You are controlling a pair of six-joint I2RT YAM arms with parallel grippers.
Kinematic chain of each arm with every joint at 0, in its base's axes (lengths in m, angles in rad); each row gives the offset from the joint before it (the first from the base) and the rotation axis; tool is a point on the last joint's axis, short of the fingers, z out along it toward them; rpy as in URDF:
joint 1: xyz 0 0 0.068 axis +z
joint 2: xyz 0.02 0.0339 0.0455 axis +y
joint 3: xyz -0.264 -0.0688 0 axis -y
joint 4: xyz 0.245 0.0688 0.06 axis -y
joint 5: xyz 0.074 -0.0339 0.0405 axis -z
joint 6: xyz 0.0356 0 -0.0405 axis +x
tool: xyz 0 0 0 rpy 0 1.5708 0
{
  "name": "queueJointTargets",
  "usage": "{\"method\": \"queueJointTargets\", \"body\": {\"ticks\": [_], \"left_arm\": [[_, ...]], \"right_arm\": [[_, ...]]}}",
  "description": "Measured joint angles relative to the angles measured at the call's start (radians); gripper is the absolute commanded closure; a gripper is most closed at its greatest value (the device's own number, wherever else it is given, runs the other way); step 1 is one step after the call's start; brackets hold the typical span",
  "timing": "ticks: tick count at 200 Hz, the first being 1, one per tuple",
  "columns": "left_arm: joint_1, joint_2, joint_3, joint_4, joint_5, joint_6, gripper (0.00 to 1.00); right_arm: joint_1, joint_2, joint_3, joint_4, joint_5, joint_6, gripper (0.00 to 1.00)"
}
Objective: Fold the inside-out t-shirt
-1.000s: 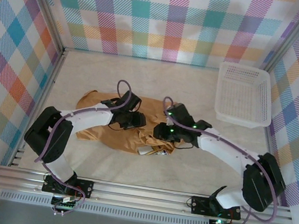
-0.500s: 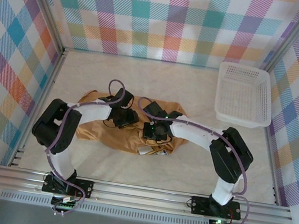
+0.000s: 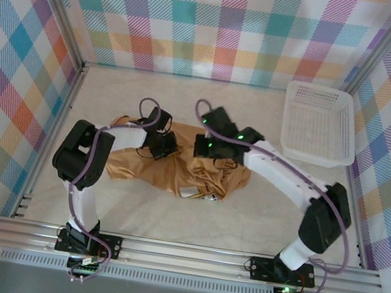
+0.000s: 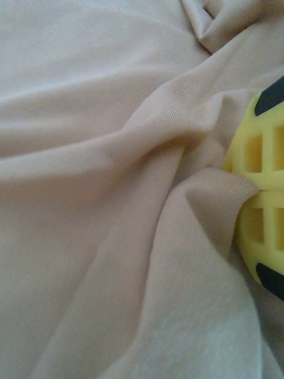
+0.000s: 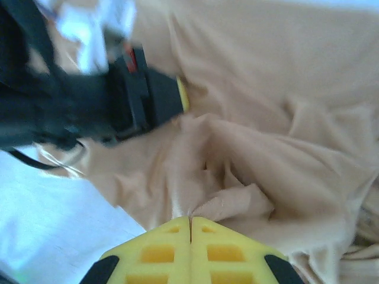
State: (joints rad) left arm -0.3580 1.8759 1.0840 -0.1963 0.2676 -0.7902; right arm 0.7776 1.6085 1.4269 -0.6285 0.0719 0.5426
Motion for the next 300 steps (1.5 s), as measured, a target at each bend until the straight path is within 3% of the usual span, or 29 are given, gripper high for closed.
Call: {"method": "queueJointTargets", "body": {"ticks": [32,82,104,117,144,174,197,218,245,264,300], "left_arm": [[0.067,-0.042,-0.002,-0.058,-0.037,0.003,1.0],[0.078,-0.15,-0.093,-0.09,-0.102,0.009,1.0],[0.072,-0.153,-0.126,-0.093,-0.106,0.009,1.0],[0.066,-0.153,-0.126,-0.097,-0.114,0.009,1.0],[0.058,-0.152,-0.126,-0.097,-0.125,0.009,1.0],[0.048,-0.151,-0.123,-0.097,-0.132,0.009,1.0],[0.045,-0.151,-0.123,-0.097,-0.132,0.009,1.0],[0.045,-0.151,-0.123,-0.097,-0.135,0.009,1.0],[0.045,-0.151,-0.123,-0.097,-0.135,0.009,1.0],[0.045,-0.151,-0.123,-0.098,-0.136,0.01,1.0],[0.045,-0.151,-0.123,-0.101,-0.138,0.01,1.0]], "right_arm": [[-0.109,-0.116,-0.043,0.041,-0.057,-0.052,1.0],[-0.176,-0.169,-0.446,0.182,-0.195,-0.022,1.0],[-0.154,-0.169,-0.597,0.296,-0.331,0.01,0.83],[-0.119,-0.171,-0.628,0.324,-0.384,0.016,0.66],[-0.081,-0.217,-0.616,0.351,-0.405,0.002,0.64],[-0.084,-0.196,-0.501,0.321,-0.356,-0.022,0.76],[-0.076,-0.108,-0.385,0.299,-0.313,-0.032,0.78],[-0.035,-0.025,-0.296,0.274,-0.281,-0.036,0.76],[0.018,0.074,-0.216,0.245,-0.265,-0.037,0.66],[0.033,0.121,-0.221,0.231,-0.254,-0.03,0.6],[0.026,0.147,-0.274,0.187,-0.193,-0.019,0.6]]}}
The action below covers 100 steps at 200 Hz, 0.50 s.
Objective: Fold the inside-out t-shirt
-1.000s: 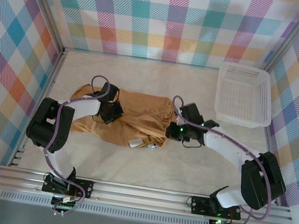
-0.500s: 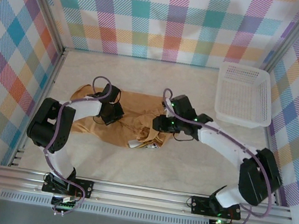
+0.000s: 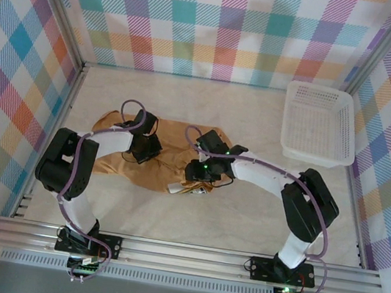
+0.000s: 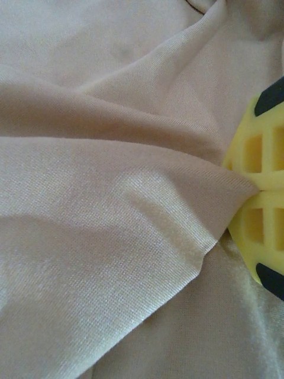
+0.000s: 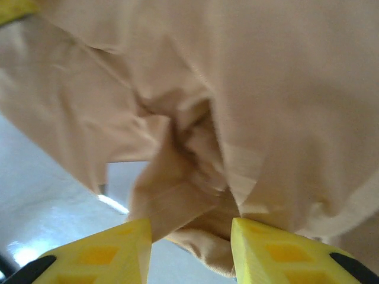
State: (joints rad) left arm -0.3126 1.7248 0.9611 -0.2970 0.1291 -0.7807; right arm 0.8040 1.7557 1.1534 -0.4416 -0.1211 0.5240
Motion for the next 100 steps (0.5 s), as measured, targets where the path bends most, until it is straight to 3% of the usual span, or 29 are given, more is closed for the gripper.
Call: {"method": "queueJointTargets", "body": {"ticks": [46,100], "left_arm": [[0.0,0.0,0.005,-0.015,0.0,0.007,1.0],[0.0,0.0,0.005,-0.016,0.0,0.011,1.0]], "right_arm": [[-0.039,0.01,-0.038,-0.047,0.126,0.072,0.55],[-0.036,-0.032,-0.052,-0.062,0.132,0.12,0.62]]}}
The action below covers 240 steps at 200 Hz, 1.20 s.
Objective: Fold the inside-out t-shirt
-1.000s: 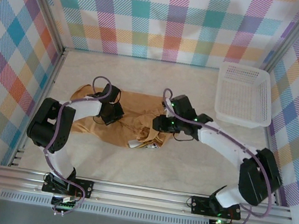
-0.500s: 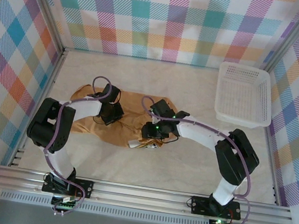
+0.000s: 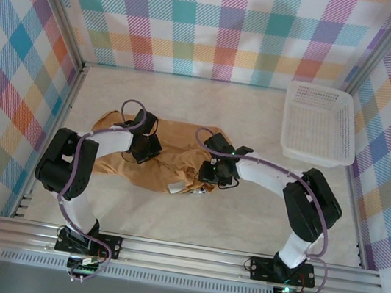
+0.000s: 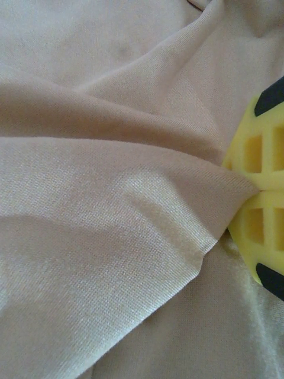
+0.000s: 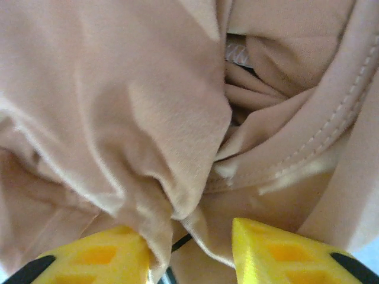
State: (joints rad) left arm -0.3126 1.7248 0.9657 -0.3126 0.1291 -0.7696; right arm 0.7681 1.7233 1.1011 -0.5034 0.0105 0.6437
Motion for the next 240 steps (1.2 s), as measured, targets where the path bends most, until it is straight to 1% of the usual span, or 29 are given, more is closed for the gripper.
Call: {"method": "queueJointTargets", "body": {"ticks": [27,42,86,114,141,162,170,177,190,197,222,240], "left_arm": [[0.0,0.0,0.001,0.0,0.0,0.0,1.0],[0.0,0.0,0.002,-0.001,0.0,0.0,1.0],[0.0,0.0,0.002,-0.003,0.0,0.0,1.0],[0.0,0.0,0.004,-0.006,0.0,0.0,1.0],[0.0,0.0,0.01,-0.011,0.0,0.0,1.0],[0.0,0.0,0.011,-0.017,-0.001,0.0,1.0],[0.0,0.0,0.011,-0.02,-0.001,0.0,1.0],[0.0,0.0,0.011,-0.022,-0.001,0.0,1.0],[0.0,0.0,0.011,-0.023,-0.002,0.0,1.0],[0.0,0.0,0.011,-0.024,-0.004,0.0,1.0],[0.0,0.006,0.019,-0.027,-0.009,0.0,1.0],[0.0,0.027,0.043,-0.03,-0.018,0.0,1.0]], "right_arm": [[0.018,-0.083,0.002,-0.006,-0.011,0.019,0.59],[0.021,-0.094,0.011,-0.002,-0.04,0.029,0.58],[0.045,-0.021,0.015,0.035,-0.133,0.076,0.57],[0.056,0.023,0.016,0.048,-0.166,0.097,0.57],[0.069,0.049,0.048,0.053,-0.181,0.107,0.59],[0.079,0.077,0.084,0.068,-0.188,0.112,0.62],[0.081,0.084,0.092,0.072,-0.189,0.113,0.66],[0.084,0.089,0.097,0.073,-0.192,0.115,0.72],[0.084,0.094,0.105,0.074,-0.196,0.124,0.91],[0.084,0.094,0.108,0.073,-0.198,0.125,1.0],[0.084,0.085,0.131,0.06,-0.198,0.126,1.0],[0.094,0.036,0.14,0.036,-0.188,0.114,1.0]]}}
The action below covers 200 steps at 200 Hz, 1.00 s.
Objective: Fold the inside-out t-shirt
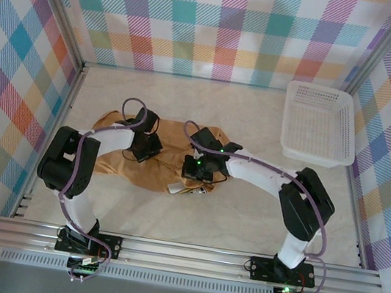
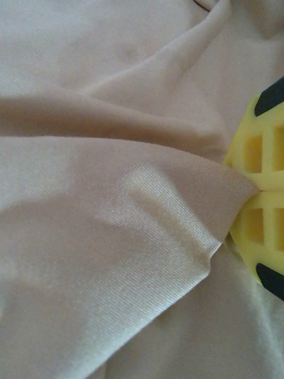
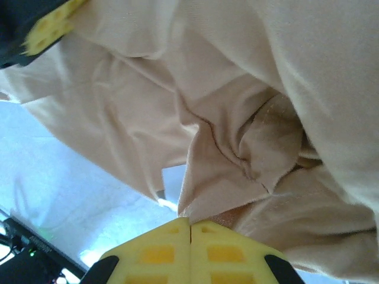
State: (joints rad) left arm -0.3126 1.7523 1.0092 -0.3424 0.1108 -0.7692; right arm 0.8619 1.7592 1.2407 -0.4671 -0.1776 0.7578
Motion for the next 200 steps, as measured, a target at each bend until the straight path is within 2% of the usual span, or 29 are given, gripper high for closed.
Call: {"method": "queueJointTargets", "body": {"ticks": [49,65,74,79,104,127,144,185,200], "left_arm": [[0.0,0.053,0.088,-0.026,-0.041,0.001,1.0],[0.0,0.066,0.096,-0.026,-0.042,0.0,1.0],[0.0,0.073,0.097,-0.026,-0.044,0.0,1.0],[0.0,0.077,0.096,-0.026,-0.045,0.0,1.0],[0.0,0.081,0.097,-0.022,-0.045,0.0,1.0],[0.0,0.081,0.095,-0.021,-0.046,0.0,1.0],[0.0,0.079,0.094,-0.02,-0.046,0.0,1.0],[0.001,0.076,0.091,-0.019,-0.046,0.001,1.0],[0.002,0.072,0.086,-0.019,-0.046,0.001,1.0]], "right_arm": [[0.109,-0.202,0.048,-0.016,0.018,-0.064,1.0],[0.161,-0.23,0.045,0.013,0.018,-0.101,0.86],[0.184,-0.235,0.035,0.036,0.01,-0.118,0.68],[0.195,-0.236,0.028,0.047,0.003,-0.134,0.64],[0.225,-0.236,0.004,0.062,-0.005,-0.164,0.65],[0.207,-0.234,0.002,0.051,0.029,-0.172,0.79],[0.173,-0.205,0.01,0.035,0.048,-0.158,0.81],[0.131,0.045,0.112,-0.017,0.1,-0.138,0.68],[0.133,0.118,0.143,-0.021,0.109,-0.127,0.6]]}}
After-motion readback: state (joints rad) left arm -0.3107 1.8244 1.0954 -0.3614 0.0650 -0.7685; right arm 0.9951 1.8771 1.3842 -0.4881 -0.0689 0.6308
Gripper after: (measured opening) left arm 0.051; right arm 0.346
